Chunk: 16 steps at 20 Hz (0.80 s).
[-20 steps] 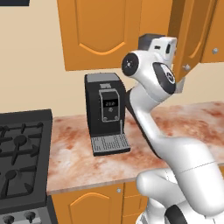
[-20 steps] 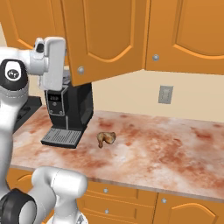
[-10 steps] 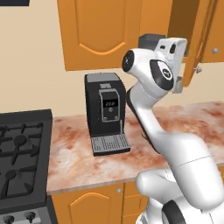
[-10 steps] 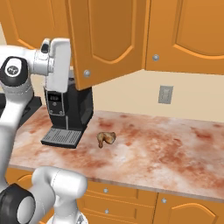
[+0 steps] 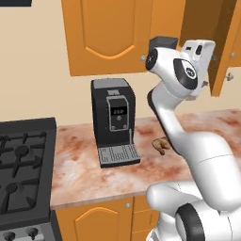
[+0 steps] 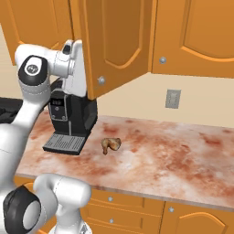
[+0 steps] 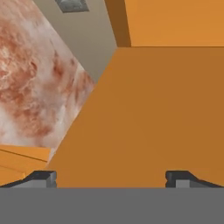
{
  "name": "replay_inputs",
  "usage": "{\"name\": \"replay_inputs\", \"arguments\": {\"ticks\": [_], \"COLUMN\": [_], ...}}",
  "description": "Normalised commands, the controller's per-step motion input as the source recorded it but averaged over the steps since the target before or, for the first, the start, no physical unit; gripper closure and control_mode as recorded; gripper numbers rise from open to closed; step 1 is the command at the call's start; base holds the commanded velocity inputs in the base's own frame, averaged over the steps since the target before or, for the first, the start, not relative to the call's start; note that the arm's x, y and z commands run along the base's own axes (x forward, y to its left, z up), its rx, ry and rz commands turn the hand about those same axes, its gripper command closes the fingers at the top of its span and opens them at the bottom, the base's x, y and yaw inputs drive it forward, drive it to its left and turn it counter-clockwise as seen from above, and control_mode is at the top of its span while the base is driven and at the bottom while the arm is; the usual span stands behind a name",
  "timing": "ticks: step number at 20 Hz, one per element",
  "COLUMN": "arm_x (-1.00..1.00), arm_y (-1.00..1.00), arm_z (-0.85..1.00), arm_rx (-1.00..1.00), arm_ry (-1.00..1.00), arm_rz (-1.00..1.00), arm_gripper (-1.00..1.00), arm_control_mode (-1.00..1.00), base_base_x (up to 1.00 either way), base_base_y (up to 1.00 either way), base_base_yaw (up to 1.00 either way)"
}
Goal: Retrieve the tupperware from the cabinet, then place the raw meat into the tupperware to avoid contamination.
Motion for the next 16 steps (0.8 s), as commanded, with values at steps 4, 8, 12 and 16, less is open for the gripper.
{"name": "replay_inputs", "arguments": {"ticks": [4, 8, 12, 16], "arm_x": [0.01, 0.00, 0.01, 0.07], "arm_y": [-0.64, -0.65, -0.62, -0.57], "arm_z": [-0.14, -0.17, -0.17, -0.15], "arm_rx": [0.05, 0.05, 0.06, 0.06], "arm_ry": [0.04, 0.03, 0.03, 0.05], "arm_rz": [0.00, 0.00, 0.00, 0.01], "arm_gripper": [-1.00, -1.00, -1.00, -1.00], "arm_control_mode": [-1.00, -1.00, -1.00, -1.00], "base_base_x": [0.00, 0.00, 0.00, 0.00], "base_base_y": [0.00, 0.00, 0.00, 0.00], "base_base_yaw": [0.00, 0.00, 0.00, 0.00]}}
